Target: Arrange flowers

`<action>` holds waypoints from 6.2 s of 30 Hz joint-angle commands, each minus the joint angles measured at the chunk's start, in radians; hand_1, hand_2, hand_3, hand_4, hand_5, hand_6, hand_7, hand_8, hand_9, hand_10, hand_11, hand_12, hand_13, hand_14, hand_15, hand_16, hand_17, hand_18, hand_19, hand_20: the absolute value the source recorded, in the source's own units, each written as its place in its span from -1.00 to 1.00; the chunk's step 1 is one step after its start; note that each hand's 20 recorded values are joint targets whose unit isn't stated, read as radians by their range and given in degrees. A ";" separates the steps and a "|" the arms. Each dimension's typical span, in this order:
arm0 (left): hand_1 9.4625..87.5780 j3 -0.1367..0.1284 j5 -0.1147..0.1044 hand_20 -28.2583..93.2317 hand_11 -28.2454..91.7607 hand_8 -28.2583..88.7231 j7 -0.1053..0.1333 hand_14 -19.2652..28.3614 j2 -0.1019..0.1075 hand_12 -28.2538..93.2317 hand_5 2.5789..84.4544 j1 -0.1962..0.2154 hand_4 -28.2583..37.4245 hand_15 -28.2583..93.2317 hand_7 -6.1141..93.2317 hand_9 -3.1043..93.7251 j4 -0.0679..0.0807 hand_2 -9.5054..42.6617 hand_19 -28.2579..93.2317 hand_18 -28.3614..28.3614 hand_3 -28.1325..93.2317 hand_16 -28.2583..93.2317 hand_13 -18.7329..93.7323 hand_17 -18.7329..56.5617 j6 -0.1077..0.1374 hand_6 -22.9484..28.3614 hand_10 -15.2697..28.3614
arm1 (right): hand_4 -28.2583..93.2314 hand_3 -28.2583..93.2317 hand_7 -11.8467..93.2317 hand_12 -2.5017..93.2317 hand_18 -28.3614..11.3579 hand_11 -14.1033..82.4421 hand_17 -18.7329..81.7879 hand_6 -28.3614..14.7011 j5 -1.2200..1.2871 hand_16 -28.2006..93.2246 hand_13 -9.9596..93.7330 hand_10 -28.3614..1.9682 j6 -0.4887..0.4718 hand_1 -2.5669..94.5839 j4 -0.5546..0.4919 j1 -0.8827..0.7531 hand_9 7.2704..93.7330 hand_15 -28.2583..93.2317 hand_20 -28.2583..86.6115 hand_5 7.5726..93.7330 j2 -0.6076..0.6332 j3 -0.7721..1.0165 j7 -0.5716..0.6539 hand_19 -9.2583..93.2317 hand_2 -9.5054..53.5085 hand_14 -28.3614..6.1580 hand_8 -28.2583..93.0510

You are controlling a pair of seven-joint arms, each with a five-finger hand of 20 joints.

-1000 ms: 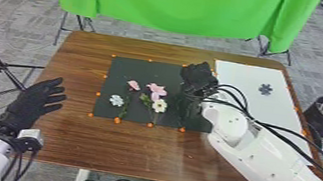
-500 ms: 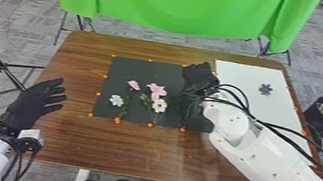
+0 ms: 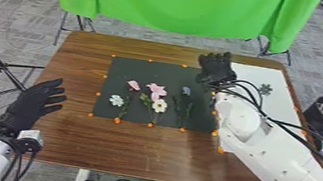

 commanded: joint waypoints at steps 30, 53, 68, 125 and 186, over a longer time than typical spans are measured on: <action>-0.56 -0.009 -0.007 -0.37 -0.02 -0.73 0.005 0.40 -0.011 -0.28 -0.37 0.027 -0.91 0.11 -0.38 -0.46 -0.009 -0.82 0.27 0.77 0.62 -0.55 -0.34 -0.71 0.009 0.04 0.24 | -0.99 0.97 0.06 -0.53 -0.52 0.06 -0.16 0.27 0.360 -0.29 0.49 0.20 -0.125 -0.33 0.212 -0.048 0.10 0.23 -0.13 -0.17 0.172 0.181 -0.064 0.55 -0.88 0.31 -0.89; -0.56 -0.005 -0.002 -0.37 -0.02 -0.74 -0.001 0.40 -0.015 -0.28 -0.37 0.022 -0.91 0.12 -0.38 -0.46 -0.008 -0.82 0.27 0.77 0.62 -0.55 -0.34 -0.71 0.001 0.04 0.24 | -1.00 0.81 0.21 0.13 -0.42 -0.17 0.20 0.36 0.329 -0.14 0.87 0.62 -0.054 0.13 -0.149 -0.319 0.83 0.38 -0.09 0.46 0.109 0.421 -0.214 0.85 -1.00 0.59 -0.60; -0.56 0.002 0.010 -0.37 -0.02 -0.73 -0.023 0.39 -0.019 -0.28 -0.37 -0.003 -0.91 0.12 -0.38 -0.46 0.002 -0.82 0.27 0.76 0.62 -0.55 -0.34 -0.71 -0.024 0.04 0.24 | -1.00 0.81 0.22 0.13 -0.40 -0.19 0.15 0.41 0.179 -0.12 0.86 0.66 -0.094 0.11 -0.210 -0.401 0.83 0.37 -0.08 0.43 0.000 0.366 -0.340 0.82 -1.00 0.63 -0.59; -0.57 -0.054 -0.006 -0.37 -0.03 -0.73 0.042 0.39 -0.034 -0.28 -0.37 0.038 -0.91 0.11 -0.39 -0.46 -0.030 -0.82 0.27 0.77 0.62 -0.55 -0.34 -0.71 0.016 0.04 0.24 | -0.99 0.93 -0.31 -0.52 -0.71 -0.43 -0.38 0.12 0.690 -0.32 -0.18 -0.09 -0.080 -0.56 -0.349 -0.679 -0.43 0.10 -0.04 -0.48 -0.017 0.793 -0.512 0.38 -0.90 -0.08 -0.77; -0.58 0.140 -0.016 -0.34 -0.15 -0.72 0.090 0.39 -0.186 -0.25 -0.45 -0.157 -0.79 0.07 -0.42 -0.53 -0.005 -0.86 0.28 0.83 0.61 -0.53 -0.37 -0.70 -0.023 0.01 0.20 | -0.90 0.99 0.04 -0.38 -0.68 0.09 -0.49 0.19 1.383 -0.34 -0.30 -0.20 -0.257 -0.51 -0.474 -1.030 -0.43 0.38 0.04 -0.43 -0.377 1.113 -0.561 0.33 -0.84 -0.10 -0.87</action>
